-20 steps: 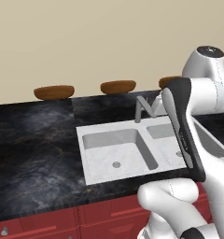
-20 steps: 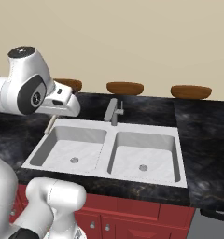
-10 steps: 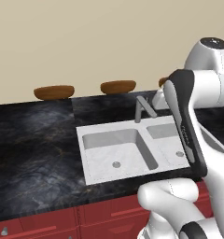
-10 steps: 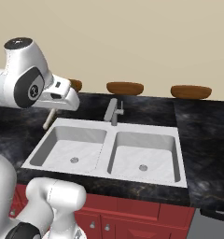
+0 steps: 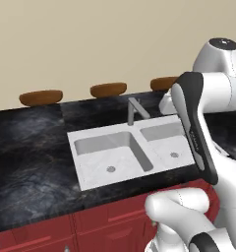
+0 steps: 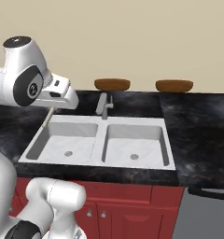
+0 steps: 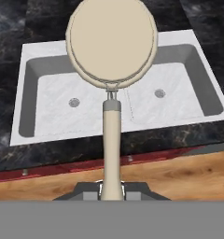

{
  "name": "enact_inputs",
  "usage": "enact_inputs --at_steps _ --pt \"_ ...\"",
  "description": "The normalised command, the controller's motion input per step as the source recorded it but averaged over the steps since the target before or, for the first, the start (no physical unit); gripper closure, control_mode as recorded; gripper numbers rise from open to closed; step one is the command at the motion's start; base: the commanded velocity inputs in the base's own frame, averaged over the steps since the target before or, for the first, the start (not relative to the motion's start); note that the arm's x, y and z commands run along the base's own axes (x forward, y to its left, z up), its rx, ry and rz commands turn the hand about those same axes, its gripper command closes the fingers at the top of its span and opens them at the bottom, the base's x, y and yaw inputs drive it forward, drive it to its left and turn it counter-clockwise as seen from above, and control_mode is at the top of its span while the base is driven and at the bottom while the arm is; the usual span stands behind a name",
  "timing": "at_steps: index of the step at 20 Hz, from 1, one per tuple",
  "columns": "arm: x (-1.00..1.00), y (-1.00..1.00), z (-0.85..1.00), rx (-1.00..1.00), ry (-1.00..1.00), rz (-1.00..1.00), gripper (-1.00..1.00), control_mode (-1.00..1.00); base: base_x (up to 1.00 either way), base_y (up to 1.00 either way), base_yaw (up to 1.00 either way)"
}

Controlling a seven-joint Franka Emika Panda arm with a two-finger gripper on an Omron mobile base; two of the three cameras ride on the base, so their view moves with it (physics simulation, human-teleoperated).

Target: Pick up the bar soap and dish brush from the sink, and place them back in the cabinet, and close the cabinet door.

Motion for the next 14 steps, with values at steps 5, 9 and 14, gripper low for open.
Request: enact_inputs --at_steps 5,9,14 --pt "0.0 0.0 0.0 0.0 0.0 0.0 1.0 1.0 -0.54 -0.27 -0.43" --pt "0.0 0.0 0.0 0.0 0.0 0.0 1.0 1.0 -0.38 -0.31 -0.47" --pt "0.0 0.0 0.0 0.0 0.0 0.0 1.0 1.0 -0.24 -0.21 -0.51"
